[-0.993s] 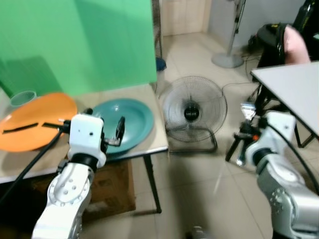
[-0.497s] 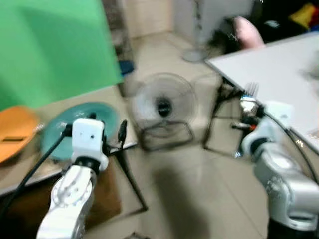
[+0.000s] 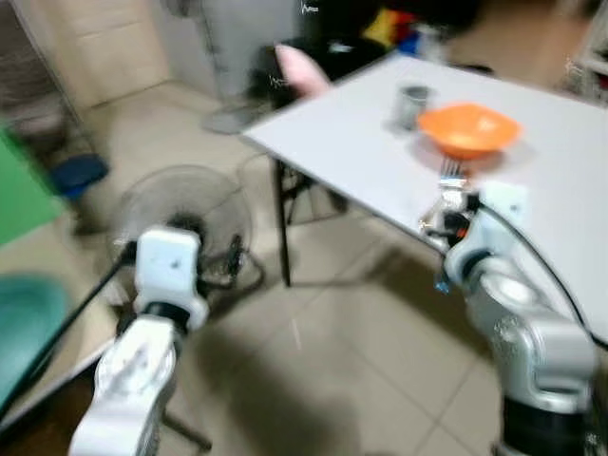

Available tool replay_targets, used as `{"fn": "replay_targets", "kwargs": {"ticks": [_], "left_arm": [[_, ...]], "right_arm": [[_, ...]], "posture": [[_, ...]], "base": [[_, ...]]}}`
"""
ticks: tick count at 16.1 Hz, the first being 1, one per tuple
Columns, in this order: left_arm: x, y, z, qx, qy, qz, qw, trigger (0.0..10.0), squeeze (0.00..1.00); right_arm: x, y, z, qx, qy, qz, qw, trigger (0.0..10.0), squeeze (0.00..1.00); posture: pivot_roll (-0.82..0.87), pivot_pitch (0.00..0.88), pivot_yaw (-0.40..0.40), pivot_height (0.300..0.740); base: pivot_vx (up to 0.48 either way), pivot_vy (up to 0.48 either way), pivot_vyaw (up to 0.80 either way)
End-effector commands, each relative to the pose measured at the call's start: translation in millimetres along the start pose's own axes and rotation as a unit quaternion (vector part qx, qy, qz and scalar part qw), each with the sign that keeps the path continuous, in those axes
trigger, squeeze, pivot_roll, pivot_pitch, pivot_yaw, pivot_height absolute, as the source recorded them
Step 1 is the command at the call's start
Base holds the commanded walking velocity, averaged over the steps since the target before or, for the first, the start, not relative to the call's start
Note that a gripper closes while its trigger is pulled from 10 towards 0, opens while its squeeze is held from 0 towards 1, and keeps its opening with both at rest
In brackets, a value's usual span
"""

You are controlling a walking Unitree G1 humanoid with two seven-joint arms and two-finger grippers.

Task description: Setting the table

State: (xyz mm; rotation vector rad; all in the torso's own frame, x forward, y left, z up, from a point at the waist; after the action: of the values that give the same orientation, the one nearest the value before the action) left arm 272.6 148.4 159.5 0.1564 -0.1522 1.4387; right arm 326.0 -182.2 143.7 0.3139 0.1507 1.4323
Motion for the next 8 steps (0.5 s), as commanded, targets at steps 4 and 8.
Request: {"fn": "replay_targets", "kwargs": {"ticks": [4,8], "left_arm": [[16.4,-3.8,5.0,-0.005,-0.015,0.018,1.000,10.0,0.00],[22.2,-4.1,5.6,-0.007,-0.017,0.025,1.000,10.0,0.00]], "right_arm": [[20.5,-0.8,6.4,-0.018,0.004,0.040,0.999,10.0,0.00],[31.3,1.8,11.0,-0.040,-0.017,0.063,0.997,10.0,0.00]], "posture": [[-0.04,0.000,0.081,0.740],[-0.03,0.000,0.084,0.740]], "base": [[0.345,0.000,-0.70],[0.345,0.000,-0.11]]}}
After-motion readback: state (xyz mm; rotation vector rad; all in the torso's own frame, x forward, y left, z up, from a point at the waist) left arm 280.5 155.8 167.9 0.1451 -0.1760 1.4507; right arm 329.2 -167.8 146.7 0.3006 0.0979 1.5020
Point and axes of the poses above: a point about 5 cm out from each wrist's last joint towards the gripper, its own y axis pointing back from the gripper into the wrist, its own z axis along the axis of the wrist's last joint, x = y × z, the point moved 5 cm from there along -y, pointing out of the wrist towards the gripper, and after that the axes turned 3 degrees about -y, right-handed, at the moved point
